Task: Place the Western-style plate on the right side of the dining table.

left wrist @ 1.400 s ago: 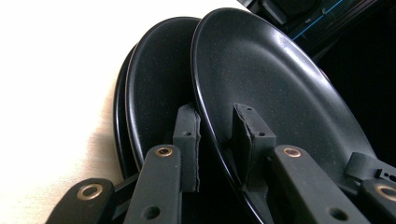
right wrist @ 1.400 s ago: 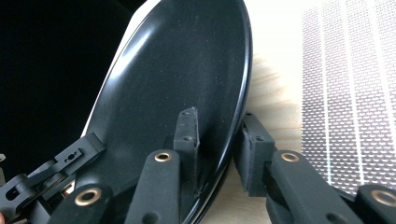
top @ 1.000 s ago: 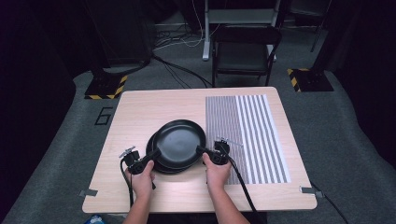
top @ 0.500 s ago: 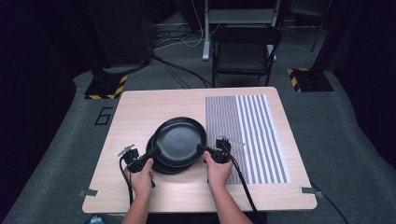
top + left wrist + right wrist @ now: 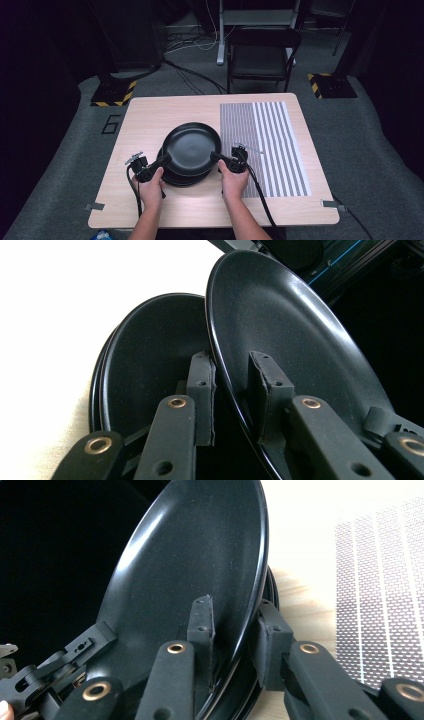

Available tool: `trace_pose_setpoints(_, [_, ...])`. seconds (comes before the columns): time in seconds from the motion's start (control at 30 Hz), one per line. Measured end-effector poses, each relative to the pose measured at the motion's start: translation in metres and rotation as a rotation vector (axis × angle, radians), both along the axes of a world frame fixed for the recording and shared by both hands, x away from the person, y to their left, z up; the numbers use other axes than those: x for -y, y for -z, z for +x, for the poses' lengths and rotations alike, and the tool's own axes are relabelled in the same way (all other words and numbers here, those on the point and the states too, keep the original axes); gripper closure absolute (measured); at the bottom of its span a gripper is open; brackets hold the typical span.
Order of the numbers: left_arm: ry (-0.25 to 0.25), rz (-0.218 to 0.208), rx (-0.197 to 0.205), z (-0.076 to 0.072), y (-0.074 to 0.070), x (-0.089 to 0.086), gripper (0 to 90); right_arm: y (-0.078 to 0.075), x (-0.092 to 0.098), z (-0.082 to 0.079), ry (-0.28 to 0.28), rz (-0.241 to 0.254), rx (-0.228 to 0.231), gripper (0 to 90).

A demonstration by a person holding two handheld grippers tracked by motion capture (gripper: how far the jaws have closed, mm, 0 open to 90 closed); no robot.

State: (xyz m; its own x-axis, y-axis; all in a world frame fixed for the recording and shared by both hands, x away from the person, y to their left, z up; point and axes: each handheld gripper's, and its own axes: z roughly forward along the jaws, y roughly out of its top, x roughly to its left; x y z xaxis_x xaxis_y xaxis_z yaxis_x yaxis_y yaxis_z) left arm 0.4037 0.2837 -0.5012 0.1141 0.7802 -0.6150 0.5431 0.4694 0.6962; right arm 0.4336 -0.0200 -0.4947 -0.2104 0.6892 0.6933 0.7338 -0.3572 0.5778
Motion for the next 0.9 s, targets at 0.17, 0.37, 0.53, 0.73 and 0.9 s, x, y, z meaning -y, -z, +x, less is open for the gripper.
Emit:
trace_pose_setpoints(0.17, [0.009, 0.007, 0.005, 0.0, -0.002, -0.001, 73.3, -0.001, 0.001, 0.0, -0.002, 0.002, 0.001, 72.8])
trace_pose_setpoints(0.37, [0.007, 0.002, 0.013, 0.001, -0.008, 0.0, 73.6, -0.004, 0.002, 0.0, 0.002, 0.016, 0.0, 72.6])
trace_pose_setpoints(0.53, [0.015, 0.005, 0.021, 0.001, -0.013, -0.001, 73.6, -0.011, 0.001, -0.001, -0.002, 0.01, 0.014, 72.7])
trace_pose_setpoints(0.73, [0.011, -0.001, 0.032, 0.002, -0.021, -0.001, 73.7, -0.017, 0.002, -0.001, -0.002, 0.008, 0.026, 72.6])
trace_pose_setpoints(0.9, [0.014, 0.008, 0.045, 0.003, -0.027, -0.001, 73.7, -0.023, 0.002, -0.001, -0.001, 0.016, 0.032, 72.6])
